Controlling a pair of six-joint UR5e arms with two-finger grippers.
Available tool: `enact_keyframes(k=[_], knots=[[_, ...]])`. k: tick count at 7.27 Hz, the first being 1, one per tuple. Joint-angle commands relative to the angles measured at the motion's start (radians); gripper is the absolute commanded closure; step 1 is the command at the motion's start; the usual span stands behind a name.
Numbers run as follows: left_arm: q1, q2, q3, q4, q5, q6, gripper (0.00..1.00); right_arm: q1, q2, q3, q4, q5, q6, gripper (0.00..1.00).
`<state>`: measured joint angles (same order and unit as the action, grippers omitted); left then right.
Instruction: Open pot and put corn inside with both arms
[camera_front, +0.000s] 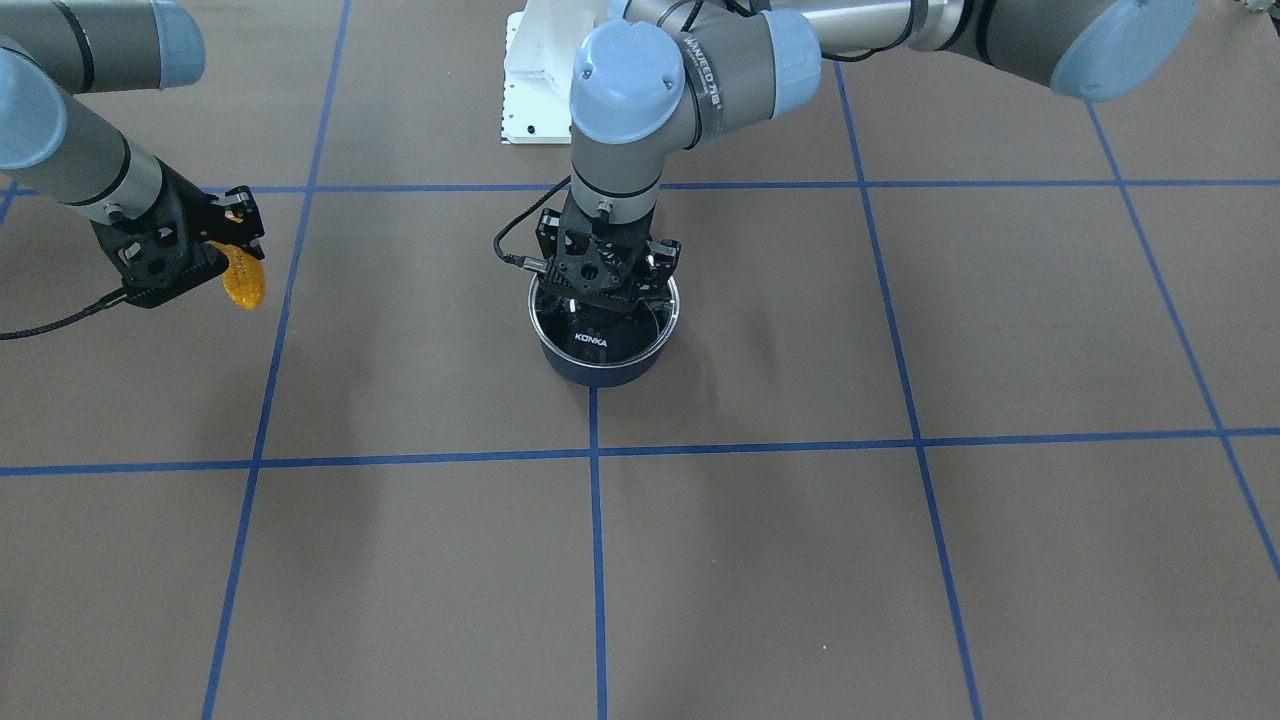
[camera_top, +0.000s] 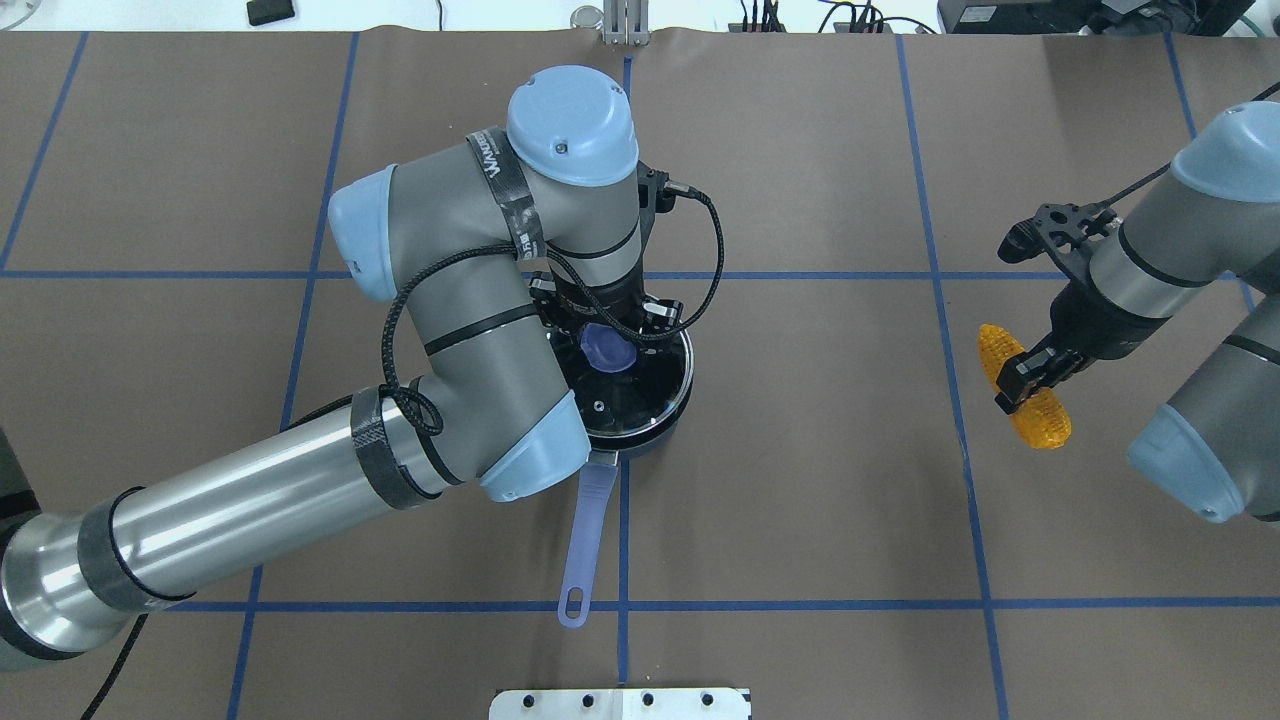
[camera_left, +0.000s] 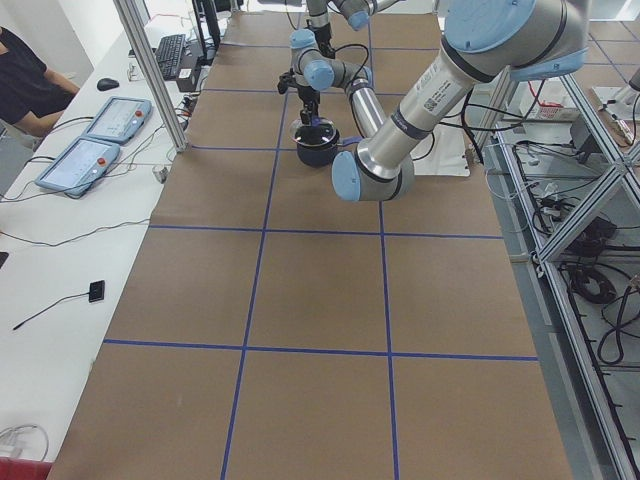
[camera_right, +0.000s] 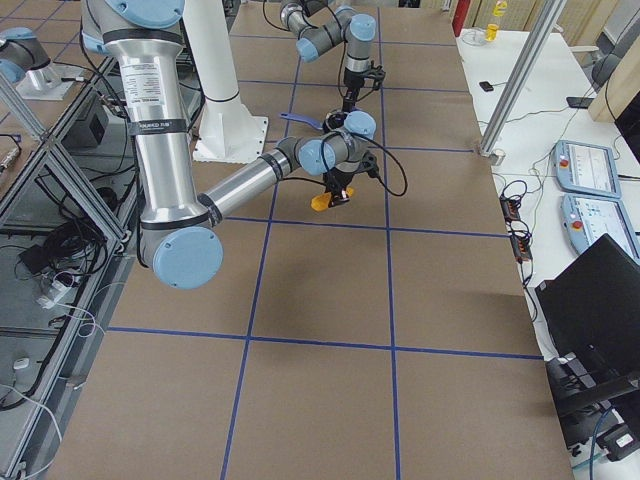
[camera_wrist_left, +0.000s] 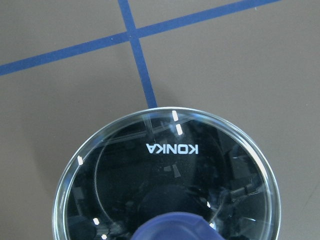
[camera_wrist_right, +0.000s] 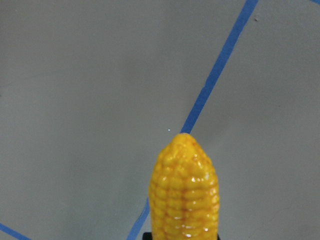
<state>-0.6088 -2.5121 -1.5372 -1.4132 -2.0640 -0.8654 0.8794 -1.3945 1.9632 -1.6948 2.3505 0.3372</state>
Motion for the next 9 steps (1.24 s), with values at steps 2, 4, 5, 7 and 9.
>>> enact_keyframes(k=[2, 4, 5, 7, 9], knots=[[-0.048, 0.015, -0.029, 0.008, -0.005, 0.035, 0.33, -0.061, 0.193, -0.010, -0.108, 0.013, 0.113, 0.70], [-0.119, 0.091, -0.084, 0.016, -0.049, 0.136, 0.32, -0.112, 0.271, -0.018, -0.099, 0.010, 0.190, 0.70], [-0.165, 0.120, -0.089, 0.016, -0.092, 0.184, 0.32, -0.131, 0.319, -0.045, -0.089, 0.010, 0.228, 0.70], [-0.239, 0.188, -0.103, 0.014, -0.114, 0.314, 0.32, -0.160, 0.365, -0.122, 0.066, 0.009, 0.299, 0.69], [-0.319, 0.249, -0.100, 0.013, -0.171, 0.454, 0.32, -0.206, 0.390, -0.196, 0.267, 0.001, 0.403, 0.67]])
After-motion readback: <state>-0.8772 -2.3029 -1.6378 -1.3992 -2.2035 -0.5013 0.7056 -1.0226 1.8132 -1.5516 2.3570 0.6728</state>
